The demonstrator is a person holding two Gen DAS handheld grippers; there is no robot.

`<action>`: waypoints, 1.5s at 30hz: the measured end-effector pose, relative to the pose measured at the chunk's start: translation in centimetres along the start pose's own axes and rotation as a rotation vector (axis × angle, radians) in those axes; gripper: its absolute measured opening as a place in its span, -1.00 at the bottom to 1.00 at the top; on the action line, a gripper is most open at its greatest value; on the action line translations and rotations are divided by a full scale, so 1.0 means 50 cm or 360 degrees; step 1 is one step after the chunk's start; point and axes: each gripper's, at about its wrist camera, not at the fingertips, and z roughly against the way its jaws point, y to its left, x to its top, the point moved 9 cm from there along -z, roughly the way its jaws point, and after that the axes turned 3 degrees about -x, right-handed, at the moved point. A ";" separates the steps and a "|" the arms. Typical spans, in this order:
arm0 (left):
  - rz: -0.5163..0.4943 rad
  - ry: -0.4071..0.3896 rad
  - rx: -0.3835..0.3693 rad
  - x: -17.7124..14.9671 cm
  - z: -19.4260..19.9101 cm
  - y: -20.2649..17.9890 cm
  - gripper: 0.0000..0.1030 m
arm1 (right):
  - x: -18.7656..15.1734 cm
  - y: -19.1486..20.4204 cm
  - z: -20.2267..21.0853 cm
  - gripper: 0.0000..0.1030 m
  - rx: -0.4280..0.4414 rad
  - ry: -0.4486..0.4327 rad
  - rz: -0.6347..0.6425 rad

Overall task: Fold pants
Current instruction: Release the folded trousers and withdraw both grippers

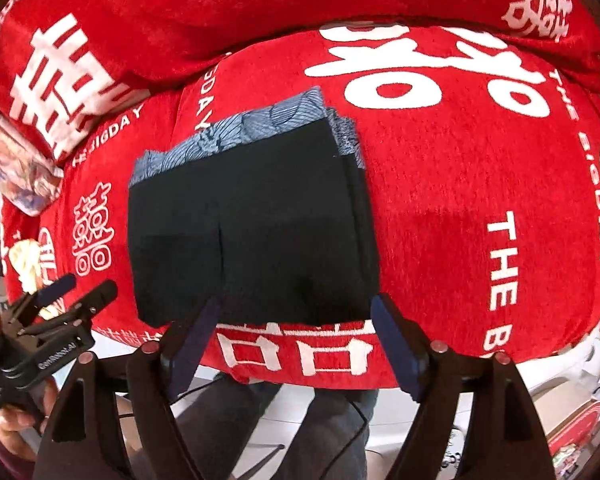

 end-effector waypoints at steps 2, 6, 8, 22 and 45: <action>0.0005 -0.0029 -0.0005 0.004 0.014 0.000 0.99 | -0.001 0.004 0.006 0.69 -0.0052 -0.0016 0.0016; -0.0021 -0.0029 -0.0004 0.008 0.027 -0.003 0.99 | 0.002 0.010 0.022 0.78 -0.0135 -0.0063 0.0036; -0.0020 -0.0022 -0.0005 0.009 0.029 -0.004 0.99 | 0.005 0.012 0.029 0.78 -0.0166 -0.0089 0.0044; 0.0025 -0.0033 -0.0005 -0.001 0.044 -0.003 0.99 | 0.018 0.014 0.064 0.79 -0.0351 -0.0185 0.0072; 0.0007 -0.0068 -0.0033 0.005 0.061 -0.009 0.99 | 0.003 0.015 0.060 0.79 -0.0398 -0.0077 0.0081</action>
